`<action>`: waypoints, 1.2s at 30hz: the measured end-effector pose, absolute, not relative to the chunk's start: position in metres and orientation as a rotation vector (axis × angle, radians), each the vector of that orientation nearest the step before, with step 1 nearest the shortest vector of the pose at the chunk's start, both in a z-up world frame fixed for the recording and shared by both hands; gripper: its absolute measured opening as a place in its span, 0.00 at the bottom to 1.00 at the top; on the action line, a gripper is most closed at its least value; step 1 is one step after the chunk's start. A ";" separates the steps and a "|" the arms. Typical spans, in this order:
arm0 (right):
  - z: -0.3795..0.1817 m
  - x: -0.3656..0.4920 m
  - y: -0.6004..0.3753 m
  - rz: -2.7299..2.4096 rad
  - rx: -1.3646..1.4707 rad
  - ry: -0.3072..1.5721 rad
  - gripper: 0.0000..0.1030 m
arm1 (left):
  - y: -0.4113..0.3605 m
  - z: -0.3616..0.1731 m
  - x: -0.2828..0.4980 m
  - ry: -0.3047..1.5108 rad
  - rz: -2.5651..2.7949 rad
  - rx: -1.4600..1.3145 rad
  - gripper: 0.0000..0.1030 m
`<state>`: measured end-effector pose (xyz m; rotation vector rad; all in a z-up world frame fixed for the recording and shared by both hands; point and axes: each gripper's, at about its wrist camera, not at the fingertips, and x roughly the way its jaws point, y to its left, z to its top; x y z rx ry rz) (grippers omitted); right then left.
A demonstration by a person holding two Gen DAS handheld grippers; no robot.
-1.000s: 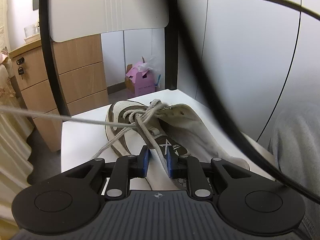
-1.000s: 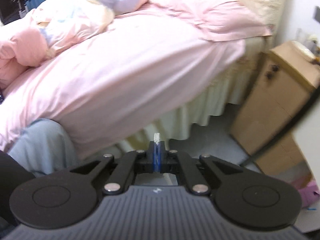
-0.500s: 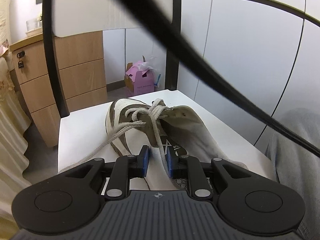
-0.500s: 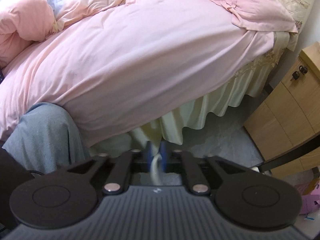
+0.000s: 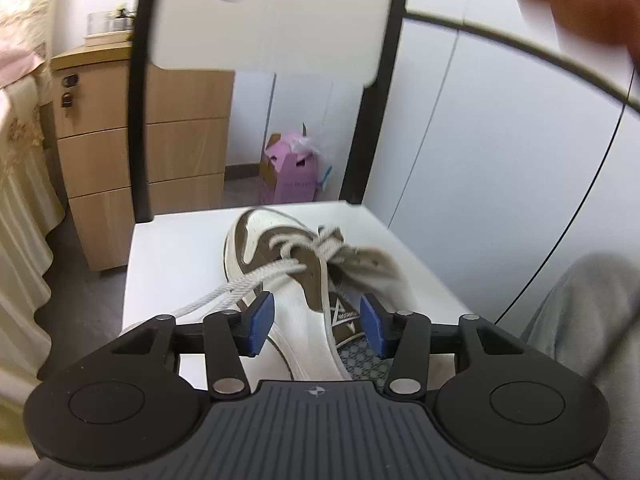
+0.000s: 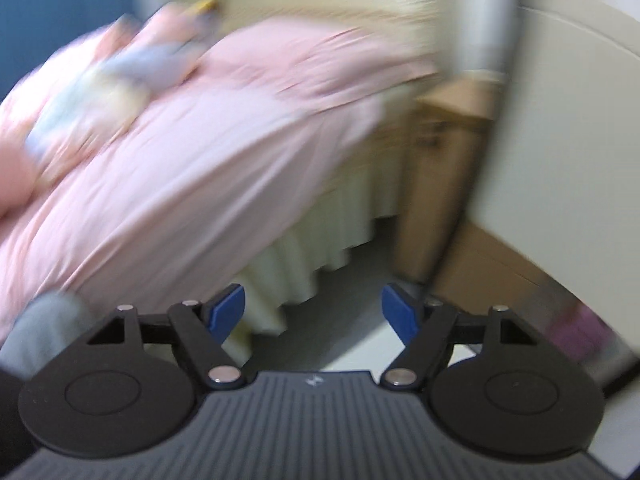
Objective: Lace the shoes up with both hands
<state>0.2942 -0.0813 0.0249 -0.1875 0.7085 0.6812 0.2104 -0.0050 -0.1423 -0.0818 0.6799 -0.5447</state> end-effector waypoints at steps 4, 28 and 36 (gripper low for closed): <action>-0.001 0.282 -0.156 0.487 -0.013 0.651 0.76 | 0.019 -0.127 0.198 0.681 -0.539 -0.197 0.51; -0.114 0.264 -0.254 0.459 0.443 0.772 0.75 | 0.090 -0.197 0.283 0.965 -0.071 -1.010 0.46; -0.117 0.264 -0.279 0.433 0.522 0.771 0.75 | 0.080 -0.214 0.307 0.991 0.027 -1.004 0.34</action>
